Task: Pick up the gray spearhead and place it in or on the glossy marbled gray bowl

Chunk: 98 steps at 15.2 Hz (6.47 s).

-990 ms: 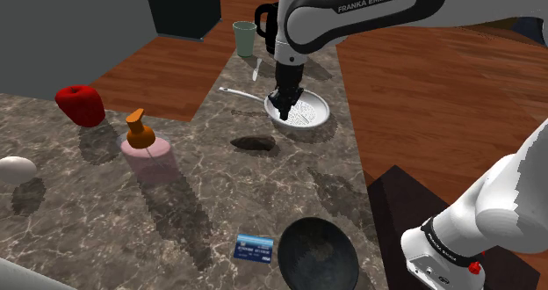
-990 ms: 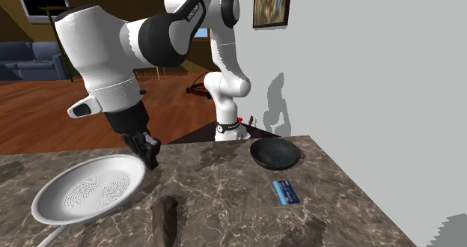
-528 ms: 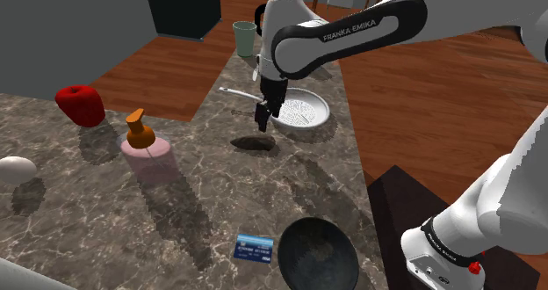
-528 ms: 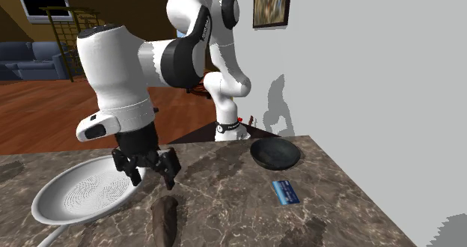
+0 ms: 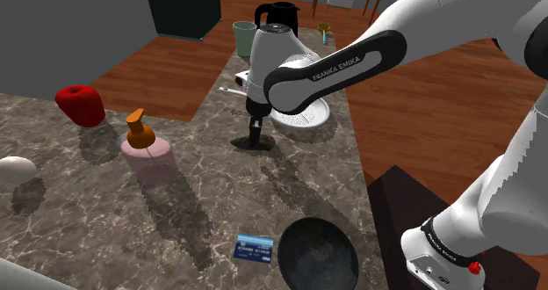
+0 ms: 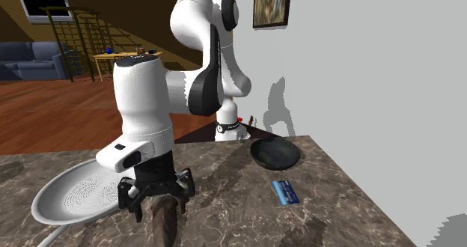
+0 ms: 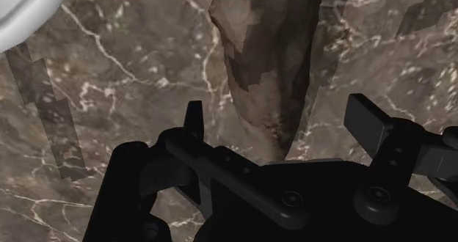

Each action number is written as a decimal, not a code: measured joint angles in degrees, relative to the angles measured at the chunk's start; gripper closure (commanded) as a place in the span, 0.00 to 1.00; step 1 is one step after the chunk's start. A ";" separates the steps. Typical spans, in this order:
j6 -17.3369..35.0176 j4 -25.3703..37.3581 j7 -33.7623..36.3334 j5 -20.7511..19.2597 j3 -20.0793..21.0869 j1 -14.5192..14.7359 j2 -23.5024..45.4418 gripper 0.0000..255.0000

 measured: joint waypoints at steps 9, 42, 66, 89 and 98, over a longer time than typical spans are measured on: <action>3.61 -0.39 0.80 -1.57 -0.44 0.70 3.22 0.00; -9.18 5.21 -1.12 1.85 0.74 -0.33 -4.37 1.00; -8.64 -25.84 9.74 16.62 9.66 10.65 -37.68 1.00; -5.96 -36.98 -41.74 18.68 5.23 40.89 -45.09 0.00; 0.41 -39.69 -45.10 18.63 5.92 41.60 -41.26 0.00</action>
